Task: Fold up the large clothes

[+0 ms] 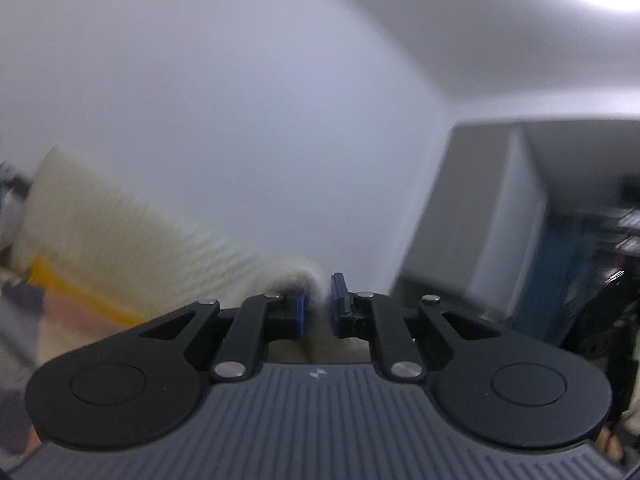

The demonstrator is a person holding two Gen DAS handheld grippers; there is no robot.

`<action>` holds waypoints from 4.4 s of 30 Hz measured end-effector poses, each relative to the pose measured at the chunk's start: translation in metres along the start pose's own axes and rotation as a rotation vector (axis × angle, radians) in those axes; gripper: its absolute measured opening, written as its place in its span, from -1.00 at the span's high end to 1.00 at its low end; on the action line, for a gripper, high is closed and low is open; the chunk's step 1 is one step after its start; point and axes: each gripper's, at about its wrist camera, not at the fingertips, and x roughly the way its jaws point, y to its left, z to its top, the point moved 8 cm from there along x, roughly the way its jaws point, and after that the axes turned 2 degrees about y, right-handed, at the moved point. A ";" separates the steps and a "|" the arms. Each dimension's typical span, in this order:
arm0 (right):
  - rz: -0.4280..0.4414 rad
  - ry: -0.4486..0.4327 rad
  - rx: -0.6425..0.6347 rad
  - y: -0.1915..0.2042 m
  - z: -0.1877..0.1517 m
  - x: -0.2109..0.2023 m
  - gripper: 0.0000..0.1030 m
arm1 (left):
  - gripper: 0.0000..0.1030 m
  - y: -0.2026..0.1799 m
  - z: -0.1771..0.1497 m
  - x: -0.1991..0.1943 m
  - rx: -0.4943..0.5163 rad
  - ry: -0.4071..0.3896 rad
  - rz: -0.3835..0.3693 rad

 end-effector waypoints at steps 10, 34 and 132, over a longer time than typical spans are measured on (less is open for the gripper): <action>-0.104 0.211 0.251 -0.195 -0.148 0.177 0.70 | 0.72 0.162 -0.156 0.190 -0.082 0.240 0.193; -0.231 0.468 0.326 -0.274 -0.377 0.338 0.57 | 0.49 0.359 -0.413 0.333 -0.140 0.638 0.341; -0.735 0.358 0.016 -0.328 -0.273 0.022 0.84 | 0.81 0.387 -0.219 0.031 0.397 0.647 1.142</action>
